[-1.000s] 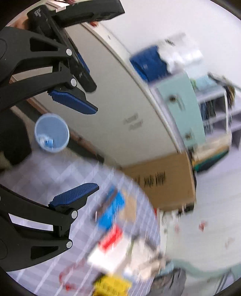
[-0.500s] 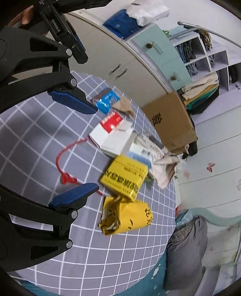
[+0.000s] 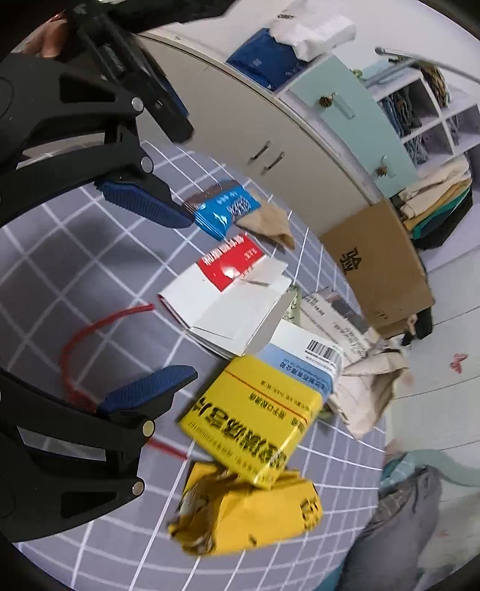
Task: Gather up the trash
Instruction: 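Move both empty tools back over the table toward the remaining trash, then grasp the blue wrapper with the left tool while the right tool grasps the white-red box, then carry both items to the wastebasket and open the right tool over it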
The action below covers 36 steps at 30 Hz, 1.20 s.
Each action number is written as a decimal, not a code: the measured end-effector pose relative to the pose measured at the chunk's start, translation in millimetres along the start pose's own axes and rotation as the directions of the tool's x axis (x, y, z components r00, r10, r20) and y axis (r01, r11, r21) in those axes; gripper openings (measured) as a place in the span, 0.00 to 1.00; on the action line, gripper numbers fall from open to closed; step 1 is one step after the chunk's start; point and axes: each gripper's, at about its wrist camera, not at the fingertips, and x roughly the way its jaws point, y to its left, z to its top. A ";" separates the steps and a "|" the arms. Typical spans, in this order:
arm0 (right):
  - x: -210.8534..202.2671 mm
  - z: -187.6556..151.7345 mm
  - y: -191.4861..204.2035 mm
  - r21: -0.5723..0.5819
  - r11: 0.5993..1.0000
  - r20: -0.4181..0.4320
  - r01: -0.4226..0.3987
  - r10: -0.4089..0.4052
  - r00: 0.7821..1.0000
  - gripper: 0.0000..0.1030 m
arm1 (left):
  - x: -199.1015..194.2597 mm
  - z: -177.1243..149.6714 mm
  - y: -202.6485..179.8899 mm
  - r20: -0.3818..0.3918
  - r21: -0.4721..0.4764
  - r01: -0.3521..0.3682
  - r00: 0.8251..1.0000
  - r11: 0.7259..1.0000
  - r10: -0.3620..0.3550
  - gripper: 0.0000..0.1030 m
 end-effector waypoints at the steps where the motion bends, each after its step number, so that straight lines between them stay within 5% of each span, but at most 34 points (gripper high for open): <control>1: 4.0 3.2 -0.4 0.010 1.000 -0.002 -0.003 0.003 1.000 0.73 | 0.5 0.2 1.5 -0.001 0.004 -0.001 1.000 1.000 0.001 0.77; 10: 27.6 26.2 -2.6 0.057 0.998 -0.002 0.023 -0.023 1.000 0.73 | 15.2 8.0 9.2 -0.027 -0.017 0.035 0.999 0.999 -0.036 0.77; 14: 29.5 25.2 0.7 0.003 0.997 0.006 0.079 -0.079 0.997 0.46 | 27.0 15.9 8.4 -0.047 -0.047 0.075 0.996 0.996 -0.078 0.77; 23: 14.0 22.5 -13.1 0.029 0.999 0.062 0.013 -0.015 0.998 0.21 | 66.4 28.5 -10.0 -0.105 -0.124 0.101 0.988 0.987 -0.114 0.77; 31: -0.6 16.9 -11.1 0.016 1.000 0.119 -0.007 0.005 0.993 0.16 | 86.0 37.0 -41.0 -0.095 -0.078 -0.047 0.995 0.996 0.039 0.76; 33: -1.5 15.7 -10.5 0.014 1.000 0.119 -0.011 0.009 0.993 0.15 | 87.9 35.6 -49.5 -0.098 -0.011 -0.098 0.991 0.995 0.097 0.64; 36: -4.5 13.2 -7.0 0.004 1.000 0.123 -0.016 0.016 0.992 0.14 | 83.7 34.1 -46.1 -0.098 0.005 -0.068 0.993 0.998 0.068 0.44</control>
